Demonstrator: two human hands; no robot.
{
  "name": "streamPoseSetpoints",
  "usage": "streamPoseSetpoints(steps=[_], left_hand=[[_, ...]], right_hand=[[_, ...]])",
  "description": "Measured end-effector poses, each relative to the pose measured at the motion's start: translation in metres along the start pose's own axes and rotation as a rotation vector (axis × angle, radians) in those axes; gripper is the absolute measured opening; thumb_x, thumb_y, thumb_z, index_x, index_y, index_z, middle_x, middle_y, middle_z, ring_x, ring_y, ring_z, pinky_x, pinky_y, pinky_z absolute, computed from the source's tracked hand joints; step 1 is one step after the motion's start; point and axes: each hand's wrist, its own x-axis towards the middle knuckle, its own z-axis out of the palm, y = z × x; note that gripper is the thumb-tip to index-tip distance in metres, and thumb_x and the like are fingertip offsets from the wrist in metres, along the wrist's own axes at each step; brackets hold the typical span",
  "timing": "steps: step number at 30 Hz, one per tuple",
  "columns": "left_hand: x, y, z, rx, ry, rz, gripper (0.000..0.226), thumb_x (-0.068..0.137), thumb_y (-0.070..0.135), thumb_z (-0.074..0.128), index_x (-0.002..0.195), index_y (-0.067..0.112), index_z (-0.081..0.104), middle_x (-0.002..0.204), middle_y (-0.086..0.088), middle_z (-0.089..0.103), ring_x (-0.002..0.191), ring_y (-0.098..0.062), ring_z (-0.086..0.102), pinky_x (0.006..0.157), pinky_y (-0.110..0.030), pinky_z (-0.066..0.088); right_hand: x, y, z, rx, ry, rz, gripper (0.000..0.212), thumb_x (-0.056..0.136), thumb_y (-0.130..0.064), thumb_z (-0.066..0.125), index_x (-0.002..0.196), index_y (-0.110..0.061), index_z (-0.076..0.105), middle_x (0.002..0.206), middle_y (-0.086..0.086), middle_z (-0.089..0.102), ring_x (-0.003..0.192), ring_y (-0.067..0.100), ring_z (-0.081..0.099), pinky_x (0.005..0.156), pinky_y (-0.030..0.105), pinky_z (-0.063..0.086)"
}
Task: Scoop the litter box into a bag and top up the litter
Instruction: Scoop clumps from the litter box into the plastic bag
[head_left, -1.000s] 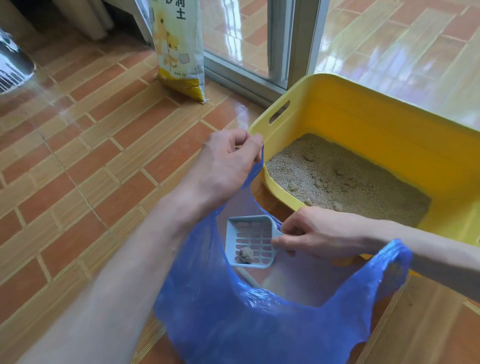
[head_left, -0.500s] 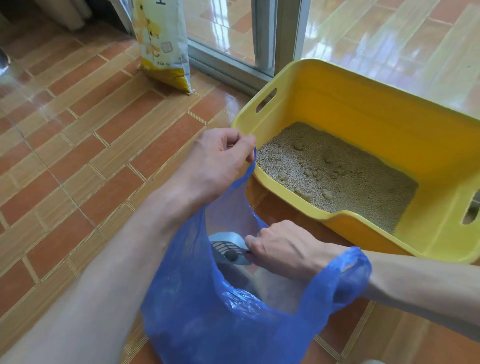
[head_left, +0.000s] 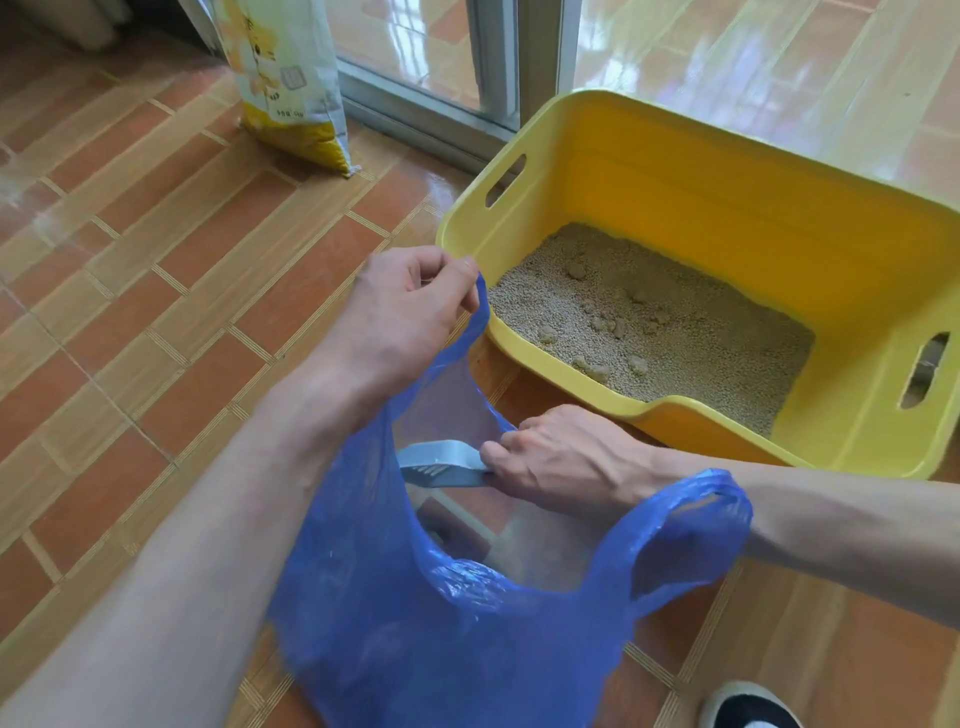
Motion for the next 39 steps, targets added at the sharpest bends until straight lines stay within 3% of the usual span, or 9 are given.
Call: streamPoseSetpoints(steps=[5, 8, 10, 12, 15, 22, 30, 35, 39], left_hand=[[0.003, -0.004, -0.002, -0.004, 0.014, -0.021, 0.034, 0.105, 0.025, 0.052, 0.074, 0.012, 0.058, 0.046, 0.013, 0.034, 0.039, -0.005, 0.025, 0.039, -0.017, 0.022], [0.005, -0.007, -0.007, 0.023, 0.045, -0.036, 0.036, 0.105, 0.027, 0.052, 0.072, 0.014, 0.058, 0.044, 0.012, 0.035, 0.039, -0.006, 0.026, 0.042, -0.021, 0.023], [0.005, -0.007, -0.008, 0.016, 0.065, -0.05, 0.035, 0.105, 0.027, 0.051, 0.073, 0.014, 0.058, 0.042, 0.013, 0.037, 0.038, -0.006, 0.028, 0.041, -0.02, 0.024], [0.005, -0.008, -0.009, 0.006, 0.075, -0.054, 0.035, 0.105, 0.026, 0.051, 0.074, 0.013, 0.059, 0.043, 0.013, 0.037, 0.039, -0.007, 0.028, 0.04, -0.02, 0.025], [0.004, -0.008, -0.008, 0.007, 0.076, -0.05, 0.035, 0.105, 0.027, 0.051, 0.076, 0.011, 0.06, 0.045, 0.013, 0.036, 0.04, -0.009, 0.027, 0.042, -0.022, 0.024], [0.006, -0.008, -0.006, -0.011, 0.085, -0.03, 0.037, 0.104, 0.026, 0.052, 0.078, -0.001, 0.059, 0.048, 0.01, 0.035, 0.044, -0.012, 0.026, 0.047, -0.027, 0.022], [0.002, -0.01, -0.007, 0.004, 0.095, -0.019, 0.037, 0.105, 0.027, 0.052, 0.077, 0.003, 0.06, 0.049, 0.009, 0.035, 0.044, -0.011, 0.026, 0.045, -0.026, 0.023], [0.002, -0.012, -0.01, 0.019, 0.106, -0.028, 0.039, 0.104, 0.029, 0.053, 0.078, 0.0, 0.06, 0.052, 0.006, 0.035, 0.046, -0.013, 0.027, 0.05, -0.029, 0.023], [0.002, -0.013, -0.011, 0.024, 0.105, -0.029, 0.038, 0.103, 0.029, 0.053, 0.078, 0.0, 0.06, 0.052, 0.006, 0.034, 0.047, -0.014, 0.026, 0.051, -0.029, 0.023]], right_hand=[[-0.018, 0.022, -0.048, 0.076, -0.034, 0.191, 0.037, 0.105, -0.051, 0.031, 0.097, -0.02, 0.05, 0.086, 0.003, 0.067, 0.079, 0.035, 0.064, 0.056, 0.035, 0.038], [-0.048, 0.046, -0.074, 0.104, 0.108, 0.247, 0.043, 0.098, -0.06, 0.03, 0.094, -0.025, 0.055, 0.069, -0.003, 0.062, 0.069, 0.029, 0.063, 0.051, 0.032, 0.041], [-0.068, 0.062, -0.085, 0.12, 0.166, 0.321, 0.038, 0.097, -0.058, 0.038, 0.083, -0.026, 0.053, 0.053, -0.007, 0.045, 0.052, 0.022, 0.052, 0.045, 0.028, 0.031], [-0.083, 0.076, -0.094, 0.224, 0.149, 0.431, 0.042, 0.097, -0.055, 0.046, 0.072, -0.022, 0.047, 0.048, -0.007, 0.035, 0.045, 0.014, 0.037, 0.044, 0.031, 0.027], [-0.094, 0.095, -0.095, 0.321, 0.135, 0.618, 0.05, 0.096, -0.053, 0.052, 0.061, -0.02, 0.04, 0.048, -0.003, 0.034, 0.046, 0.015, 0.029, 0.046, 0.035, 0.027], [-0.071, 0.116, -0.053, 0.245, 0.07, 0.872, 0.045, 0.1, -0.05, 0.054, 0.064, -0.024, 0.044, 0.06, 0.0, 0.055, 0.06, 0.025, 0.053, 0.054, 0.036, 0.043], [-0.05, 0.116, -0.027, 0.156, 0.04, 0.825, 0.031, 0.102, -0.048, 0.05, 0.081, -0.025, 0.045, 0.069, 0.002, 0.054, 0.064, 0.03, 0.051, 0.056, 0.032, 0.034], [-0.046, 0.116, -0.019, 0.196, 0.038, 0.745, 0.045, 0.102, -0.044, 0.052, 0.064, -0.032, 0.031, 0.059, -0.009, 0.043, 0.061, 0.028, 0.048, 0.056, 0.031, 0.034], [-0.042, 0.113, -0.013, 0.268, 0.049, 0.715, 0.049, 0.102, -0.041, 0.054, 0.061, -0.031, 0.029, 0.056, -0.009, 0.042, 0.058, 0.026, 0.044, 0.057, 0.031, 0.033]])
